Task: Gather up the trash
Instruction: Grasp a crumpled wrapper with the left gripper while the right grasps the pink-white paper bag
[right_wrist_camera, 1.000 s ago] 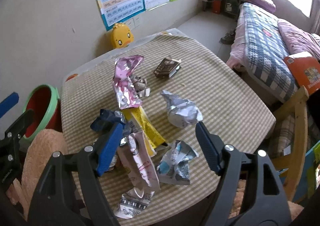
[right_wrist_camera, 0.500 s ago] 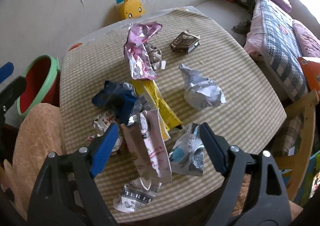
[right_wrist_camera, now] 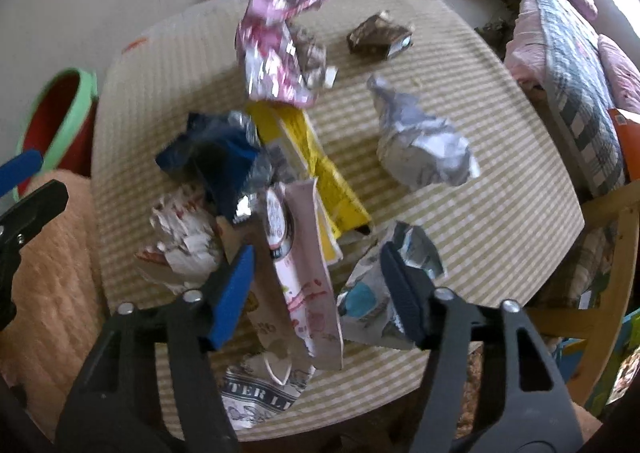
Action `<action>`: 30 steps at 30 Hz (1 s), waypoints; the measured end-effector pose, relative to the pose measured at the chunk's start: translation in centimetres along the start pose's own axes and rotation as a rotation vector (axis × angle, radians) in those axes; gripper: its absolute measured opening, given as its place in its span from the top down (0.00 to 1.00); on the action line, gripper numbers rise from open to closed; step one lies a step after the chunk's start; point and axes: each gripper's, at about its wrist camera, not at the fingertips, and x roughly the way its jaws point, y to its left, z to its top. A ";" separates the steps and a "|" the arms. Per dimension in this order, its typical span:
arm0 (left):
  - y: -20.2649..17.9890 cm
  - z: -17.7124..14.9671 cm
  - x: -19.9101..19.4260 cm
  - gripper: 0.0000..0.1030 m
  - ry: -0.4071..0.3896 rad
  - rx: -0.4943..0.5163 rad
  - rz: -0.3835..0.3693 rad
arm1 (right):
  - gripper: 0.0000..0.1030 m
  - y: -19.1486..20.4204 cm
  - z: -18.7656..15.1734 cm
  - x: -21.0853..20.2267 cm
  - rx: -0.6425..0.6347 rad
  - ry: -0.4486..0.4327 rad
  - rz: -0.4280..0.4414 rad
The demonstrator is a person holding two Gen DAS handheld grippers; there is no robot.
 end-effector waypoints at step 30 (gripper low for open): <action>-9.2 1.7 7.3 0.46 0.162 0.155 -0.154 | 0.76 -6.6 0.6 -7.2 0.312 -0.320 0.150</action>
